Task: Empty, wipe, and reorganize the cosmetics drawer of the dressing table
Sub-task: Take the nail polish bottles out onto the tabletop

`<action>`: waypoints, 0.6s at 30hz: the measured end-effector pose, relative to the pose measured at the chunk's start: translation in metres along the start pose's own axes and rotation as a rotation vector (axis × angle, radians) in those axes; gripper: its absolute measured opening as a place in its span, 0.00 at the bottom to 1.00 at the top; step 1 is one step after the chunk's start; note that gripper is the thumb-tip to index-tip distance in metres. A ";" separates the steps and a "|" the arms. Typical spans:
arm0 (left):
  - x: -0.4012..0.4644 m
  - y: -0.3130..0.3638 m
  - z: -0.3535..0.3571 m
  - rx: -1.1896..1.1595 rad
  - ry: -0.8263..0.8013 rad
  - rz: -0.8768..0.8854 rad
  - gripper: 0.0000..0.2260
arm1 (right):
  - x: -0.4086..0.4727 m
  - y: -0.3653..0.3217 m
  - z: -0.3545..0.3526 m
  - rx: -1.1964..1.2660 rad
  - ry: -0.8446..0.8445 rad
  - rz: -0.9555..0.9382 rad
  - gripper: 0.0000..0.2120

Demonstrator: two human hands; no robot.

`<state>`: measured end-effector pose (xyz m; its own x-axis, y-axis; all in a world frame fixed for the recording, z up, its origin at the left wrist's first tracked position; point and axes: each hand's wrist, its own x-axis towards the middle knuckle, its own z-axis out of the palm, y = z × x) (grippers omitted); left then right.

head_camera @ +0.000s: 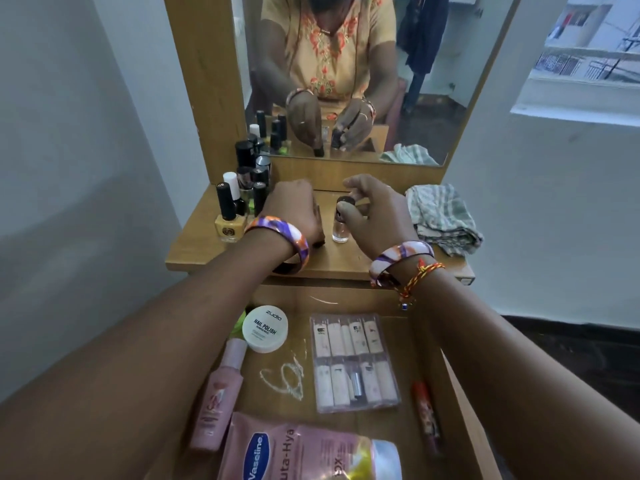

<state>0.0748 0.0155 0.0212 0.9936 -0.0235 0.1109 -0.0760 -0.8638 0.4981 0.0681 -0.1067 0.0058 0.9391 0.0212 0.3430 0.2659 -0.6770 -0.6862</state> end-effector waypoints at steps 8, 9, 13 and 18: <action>-0.010 -0.012 0.024 -0.168 0.101 -0.024 0.07 | -0.003 0.015 0.008 0.033 -0.080 0.167 0.23; -0.010 -0.012 0.027 -0.176 0.104 -0.039 0.07 | -0.001 0.016 0.010 0.045 -0.057 0.184 0.20; 0.003 -0.012 0.039 -0.202 0.154 -0.113 0.09 | 0.009 0.020 0.019 0.124 0.024 0.244 0.16; 0.025 -0.001 0.053 -0.177 0.225 -0.149 0.08 | 0.034 0.029 0.031 0.135 0.106 0.331 0.14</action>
<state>0.1046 -0.0107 -0.0220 0.9528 0.2254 0.2032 0.0354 -0.7477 0.6631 0.1146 -0.1025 -0.0225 0.9531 -0.2640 0.1480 -0.0156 -0.5312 -0.8471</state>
